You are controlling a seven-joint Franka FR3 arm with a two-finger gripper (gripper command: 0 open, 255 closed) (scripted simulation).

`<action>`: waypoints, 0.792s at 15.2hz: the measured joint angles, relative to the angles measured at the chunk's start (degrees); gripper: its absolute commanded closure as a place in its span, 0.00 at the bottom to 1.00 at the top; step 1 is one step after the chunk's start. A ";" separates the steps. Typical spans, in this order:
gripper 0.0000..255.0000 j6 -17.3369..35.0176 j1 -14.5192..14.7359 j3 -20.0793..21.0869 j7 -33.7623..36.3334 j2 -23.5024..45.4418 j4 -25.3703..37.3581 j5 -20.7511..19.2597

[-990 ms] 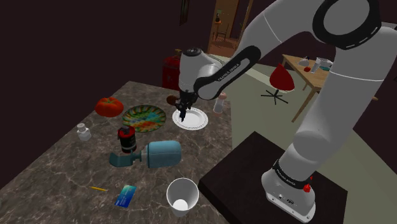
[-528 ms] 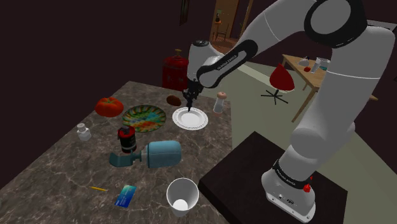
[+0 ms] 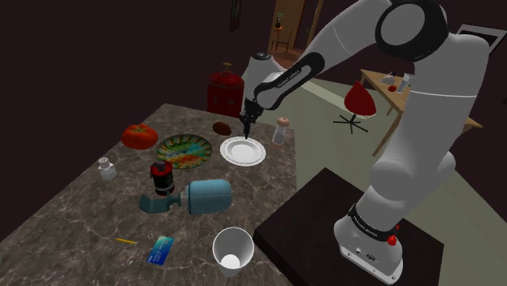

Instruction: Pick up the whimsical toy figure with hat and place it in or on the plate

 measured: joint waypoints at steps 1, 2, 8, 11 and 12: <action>1.00 0.56 0.18 -0.26 0.50 0.66 0.03 -0.58; 1.00 1.15 0.33 -0.54 0.97 1.31 0.04 -1.15; 1.00 4.30 1.46 -2.28 3.83 4.82 0.08 -4.40; 1.00 5.79 2.25 -3.26 5.43 6.78 0.40 -6.05; 1.00 6.38 2.62 -3.66 6.13 7.45 0.42 -6.70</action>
